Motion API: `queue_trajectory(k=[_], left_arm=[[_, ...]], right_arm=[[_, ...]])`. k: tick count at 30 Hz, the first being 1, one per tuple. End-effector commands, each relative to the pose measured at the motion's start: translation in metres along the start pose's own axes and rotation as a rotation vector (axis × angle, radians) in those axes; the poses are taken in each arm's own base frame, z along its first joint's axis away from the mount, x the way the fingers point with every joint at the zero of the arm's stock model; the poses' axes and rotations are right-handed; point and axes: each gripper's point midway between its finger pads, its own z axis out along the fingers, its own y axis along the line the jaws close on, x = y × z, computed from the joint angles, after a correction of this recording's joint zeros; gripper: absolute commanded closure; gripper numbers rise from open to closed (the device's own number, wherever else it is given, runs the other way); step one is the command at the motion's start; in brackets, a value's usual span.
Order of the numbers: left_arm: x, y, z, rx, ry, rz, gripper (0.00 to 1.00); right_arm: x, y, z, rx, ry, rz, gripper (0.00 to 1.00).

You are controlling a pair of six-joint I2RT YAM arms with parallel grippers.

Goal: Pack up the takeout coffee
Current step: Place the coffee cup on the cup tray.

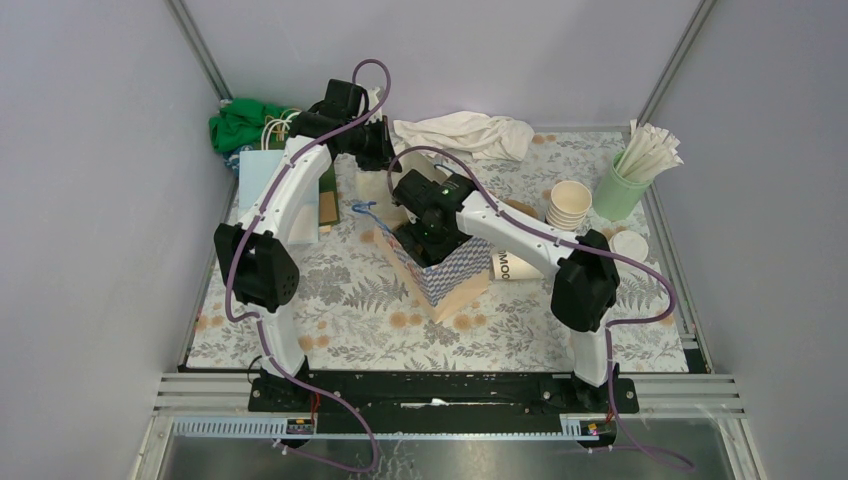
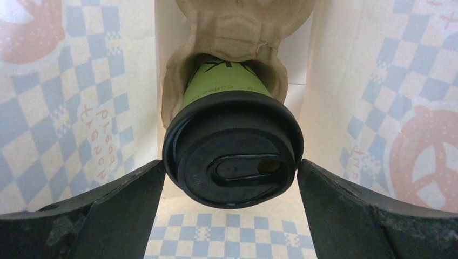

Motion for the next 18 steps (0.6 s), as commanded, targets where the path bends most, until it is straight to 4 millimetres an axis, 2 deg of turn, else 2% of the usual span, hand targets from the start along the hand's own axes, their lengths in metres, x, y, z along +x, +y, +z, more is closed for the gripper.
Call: queue_trajectory(k=[1,18], left_arm=[[-0.014,-0.006,-0.024,-0.010,-0.066,0.036,1.00],[-0.014,-0.006,-0.027,-0.018,-0.067,0.040,1.00]], right_arm=[[-0.005,-0.007,-0.028,0.009,-0.035,0.005,0.00],[-0.025,-0.011,-0.090,-0.006,-0.159,0.010,0.00]])
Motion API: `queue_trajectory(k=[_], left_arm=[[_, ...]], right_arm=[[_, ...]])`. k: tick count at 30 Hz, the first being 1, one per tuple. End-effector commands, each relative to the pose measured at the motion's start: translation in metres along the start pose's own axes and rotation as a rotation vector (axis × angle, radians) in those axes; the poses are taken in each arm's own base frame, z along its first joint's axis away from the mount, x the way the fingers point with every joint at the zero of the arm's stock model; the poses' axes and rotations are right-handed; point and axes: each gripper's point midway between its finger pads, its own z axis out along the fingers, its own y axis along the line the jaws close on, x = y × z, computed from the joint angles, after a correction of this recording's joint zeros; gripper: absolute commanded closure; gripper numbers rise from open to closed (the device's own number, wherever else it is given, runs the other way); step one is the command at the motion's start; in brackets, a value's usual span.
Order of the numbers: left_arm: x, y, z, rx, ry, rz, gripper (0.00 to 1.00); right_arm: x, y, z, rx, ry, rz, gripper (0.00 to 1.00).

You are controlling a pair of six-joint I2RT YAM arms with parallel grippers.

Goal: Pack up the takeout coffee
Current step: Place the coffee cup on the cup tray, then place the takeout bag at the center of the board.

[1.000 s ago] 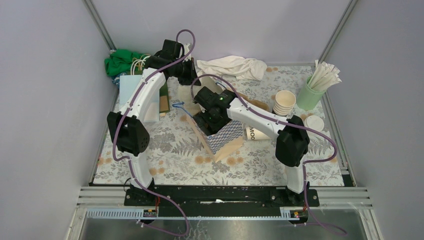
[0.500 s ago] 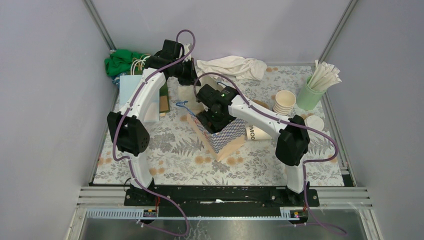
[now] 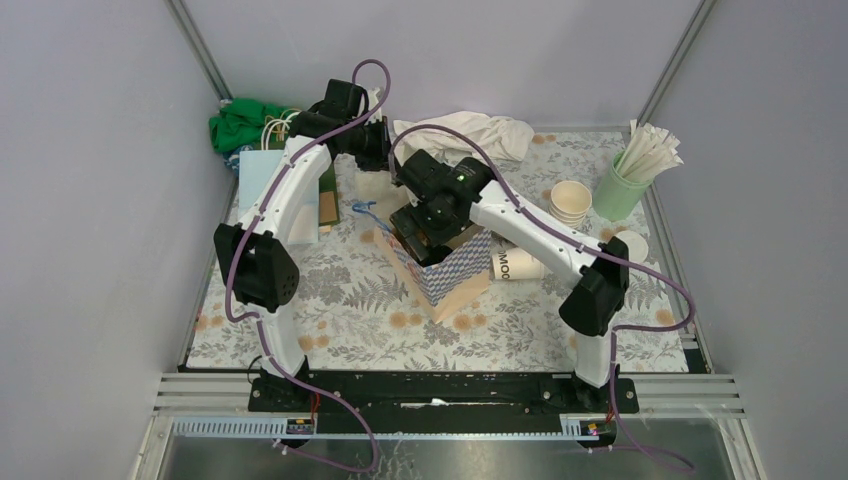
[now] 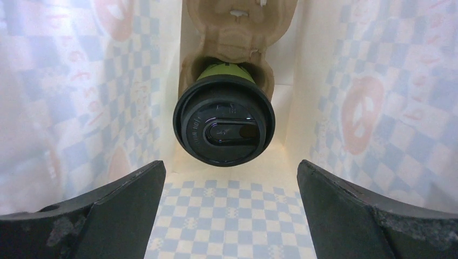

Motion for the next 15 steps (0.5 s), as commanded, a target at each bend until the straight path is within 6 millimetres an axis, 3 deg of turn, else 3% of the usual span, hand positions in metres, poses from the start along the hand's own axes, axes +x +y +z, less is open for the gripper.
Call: queue_trajectory(k=[1,7,15], left_arm=[[-0.015,-0.007,-0.027,-0.014,-0.072,0.042,1.00],[-0.014,-0.005,-0.028,-0.025,-0.072,0.044,1.00],[-0.012,-0.003,-0.032,-0.043,-0.072,0.044,1.00]], right_arm=[[-0.010,-0.009,-0.040,0.012,-0.078,0.001,0.00],[-0.023,-0.013,-0.065,0.018,-0.154,0.008,0.00],[-0.048,-0.012,-0.120,-0.020,-0.317,0.008,0.00]])
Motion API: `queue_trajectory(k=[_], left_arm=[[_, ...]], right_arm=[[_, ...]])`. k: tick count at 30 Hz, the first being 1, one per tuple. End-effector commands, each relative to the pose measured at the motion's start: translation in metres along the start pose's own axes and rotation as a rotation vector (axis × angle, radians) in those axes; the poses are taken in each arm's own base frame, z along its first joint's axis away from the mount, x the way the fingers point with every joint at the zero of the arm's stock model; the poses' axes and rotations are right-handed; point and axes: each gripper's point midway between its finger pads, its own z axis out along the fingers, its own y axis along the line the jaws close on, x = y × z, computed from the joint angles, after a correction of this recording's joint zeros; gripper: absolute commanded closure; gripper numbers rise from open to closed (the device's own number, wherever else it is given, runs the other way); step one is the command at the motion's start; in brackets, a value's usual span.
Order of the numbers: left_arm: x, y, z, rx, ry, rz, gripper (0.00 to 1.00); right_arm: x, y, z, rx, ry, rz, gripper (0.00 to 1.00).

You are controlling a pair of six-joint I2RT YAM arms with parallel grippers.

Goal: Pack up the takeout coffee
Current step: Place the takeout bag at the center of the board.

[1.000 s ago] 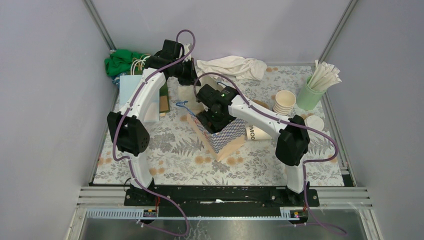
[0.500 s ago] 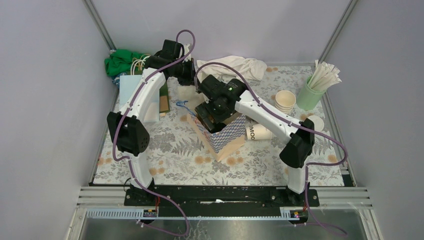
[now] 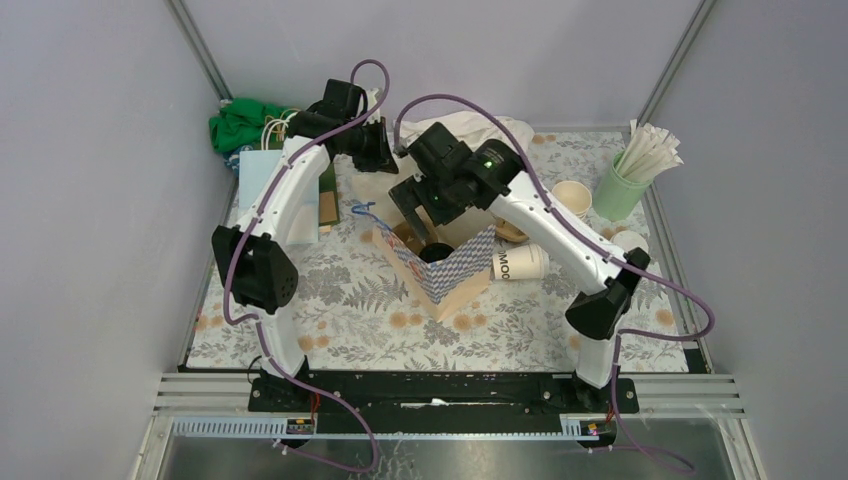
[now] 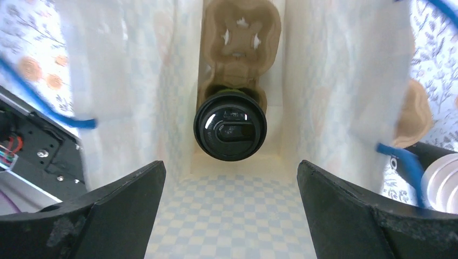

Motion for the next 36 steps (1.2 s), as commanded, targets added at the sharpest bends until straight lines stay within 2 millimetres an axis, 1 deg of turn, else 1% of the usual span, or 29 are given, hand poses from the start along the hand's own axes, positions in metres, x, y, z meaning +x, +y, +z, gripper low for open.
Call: queue_trajectory(k=[1,5,9,12,14,17,21,22,23,26,28,29,30,31,35,36], left_arm=[[-0.014,-0.005,-0.028,-0.020,-0.075,0.033,1.00],[-0.013,0.001,-0.032,-0.039,-0.082,0.016,1.00],[-0.012,0.013,-0.040,-0.068,-0.094,-0.019,1.00],[-0.012,0.026,-0.050,-0.098,-0.113,-0.046,1.00],[-0.013,0.034,-0.059,-0.121,-0.133,-0.066,1.00],[-0.015,0.048,-0.071,-0.148,-0.164,-0.105,1.00],[-0.016,0.065,-0.086,-0.164,-0.219,-0.170,1.00],[-0.015,0.068,-0.090,-0.158,-0.237,-0.188,1.00],[-0.015,0.073,-0.093,-0.153,-0.258,-0.209,1.00],[-0.016,0.083,-0.107,-0.144,-0.323,-0.259,0.92],[-0.015,0.089,-0.114,-0.149,-0.350,-0.277,0.82],[-0.014,0.089,-0.115,-0.149,-0.355,-0.277,0.77],[-0.013,0.088,-0.116,-0.147,-0.358,-0.276,0.70],[-0.013,0.087,-0.117,-0.146,-0.360,-0.272,0.62],[-0.016,0.083,-0.126,-0.143,-0.379,-0.245,0.45],[-0.017,0.081,-0.129,-0.145,-0.386,-0.236,0.38]], right_arm=[[-0.025,-0.008,-0.062,-0.013,-0.160,0.000,0.00],[-0.034,-0.012,-0.085,-0.009,-0.247,0.021,0.00],[-0.037,-0.027,-0.106,0.050,-0.342,0.073,0.00],[-0.032,-0.043,-0.119,0.112,-0.394,0.124,0.00],[-0.024,-0.056,-0.121,0.152,-0.398,0.167,0.00],[-0.006,-0.080,-0.121,0.199,-0.379,0.270,0.00],[0.024,-0.114,-0.114,0.266,-0.364,0.470,0.00],[0.033,-0.121,-0.110,0.276,-0.360,0.526,0.00],[0.047,-0.127,-0.102,0.287,-0.340,0.580,0.00],[0.077,-0.145,-0.087,0.331,-0.319,0.784,0.00],[0.100,-0.154,-0.076,0.396,-0.303,0.906,0.00],[0.111,-0.162,-0.072,0.450,-0.297,0.959,0.00],[0.122,-0.165,-0.066,0.479,-0.283,1.004,0.00],[0.133,-0.170,-0.061,0.517,-0.279,1.038,0.00],[0.156,-0.176,-0.037,0.525,-0.267,1.084,0.01],[0.160,-0.176,-0.029,0.503,-0.260,1.082,0.02]])
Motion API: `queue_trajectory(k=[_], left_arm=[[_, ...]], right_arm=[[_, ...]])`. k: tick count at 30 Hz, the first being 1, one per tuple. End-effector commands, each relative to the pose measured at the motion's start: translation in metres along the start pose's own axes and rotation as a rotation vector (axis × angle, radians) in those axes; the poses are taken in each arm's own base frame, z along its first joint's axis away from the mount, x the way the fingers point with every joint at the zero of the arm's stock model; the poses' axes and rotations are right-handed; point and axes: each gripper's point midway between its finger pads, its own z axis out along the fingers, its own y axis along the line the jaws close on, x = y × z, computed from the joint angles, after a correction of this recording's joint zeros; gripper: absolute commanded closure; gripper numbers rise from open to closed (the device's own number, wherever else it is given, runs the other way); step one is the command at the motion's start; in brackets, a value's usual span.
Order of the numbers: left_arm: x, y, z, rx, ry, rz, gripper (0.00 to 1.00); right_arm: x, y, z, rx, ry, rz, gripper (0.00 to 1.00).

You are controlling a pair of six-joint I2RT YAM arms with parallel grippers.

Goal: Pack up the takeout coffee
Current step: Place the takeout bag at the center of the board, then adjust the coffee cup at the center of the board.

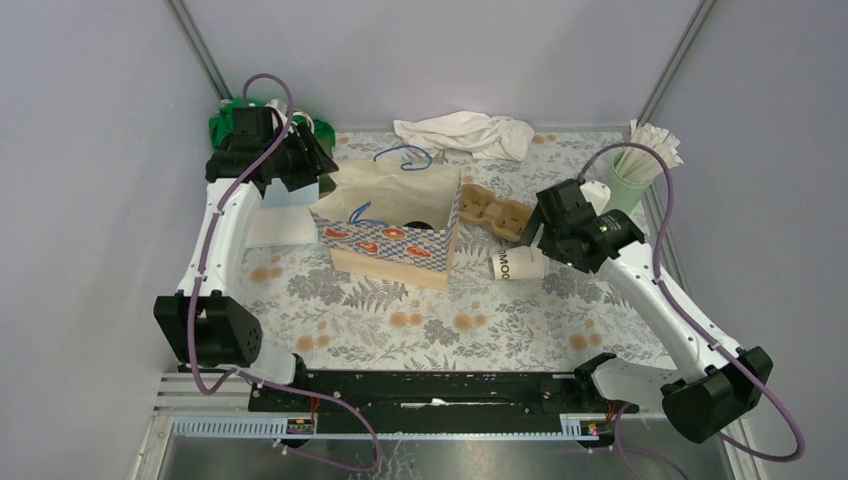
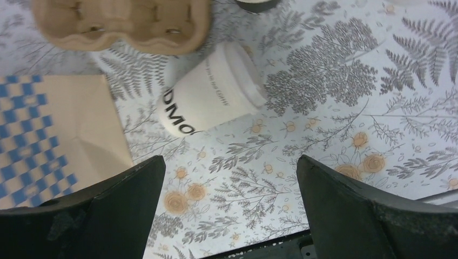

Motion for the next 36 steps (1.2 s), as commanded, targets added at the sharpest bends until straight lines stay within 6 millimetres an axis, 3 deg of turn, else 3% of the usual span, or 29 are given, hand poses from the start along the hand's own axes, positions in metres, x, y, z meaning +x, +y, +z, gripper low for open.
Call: queue_trajectory(k=[1,4,8,12,15,18,23,26,31,36], left_arm=[[-0.023,-0.023,-0.024,0.066,-0.107,0.059,0.33],[-0.035,-0.031,-0.043,0.072,-0.162,0.105,0.19],[-0.048,-0.053,-0.078,0.126,-0.252,0.162,0.11],[-0.027,-0.113,-0.108,0.220,-0.302,0.300,0.06],[0.012,-0.163,-0.122,0.315,-0.281,0.372,0.06],[0.070,-0.207,-0.129,0.416,-0.205,0.444,0.10],[0.167,-0.254,-0.124,0.470,-0.090,0.567,0.22],[0.211,-0.276,-0.122,0.508,-0.035,0.601,0.29],[0.285,-0.292,-0.097,0.564,0.053,0.610,0.49],[0.338,-0.281,-0.048,0.552,0.109,0.561,0.52]], right_arm=[[-0.004,-0.008,0.023,-0.015,-0.043,0.153,0.03],[0.001,-0.006,0.039,-0.064,-0.005,0.095,0.04],[0.001,-0.004,0.057,-0.064,-0.012,-0.027,0.08],[0.004,0.005,0.074,-0.092,0.004,-0.126,0.06],[0.006,0.010,0.080,-0.120,-0.003,-0.148,0.01],[0.004,0.006,0.084,-0.104,-0.016,-0.144,0.07],[-0.003,0.000,0.079,-0.142,-0.048,-0.094,0.18],[-0.006,-0.006,0.077,-0.158,-0.052,-0.053,0.23],[-0.012,-0.017,0.079,-0.216,-0.039,0.000,0.33],[-0.009,-0.007,0.086,-0.274,0.002,-0.026,0.37]])
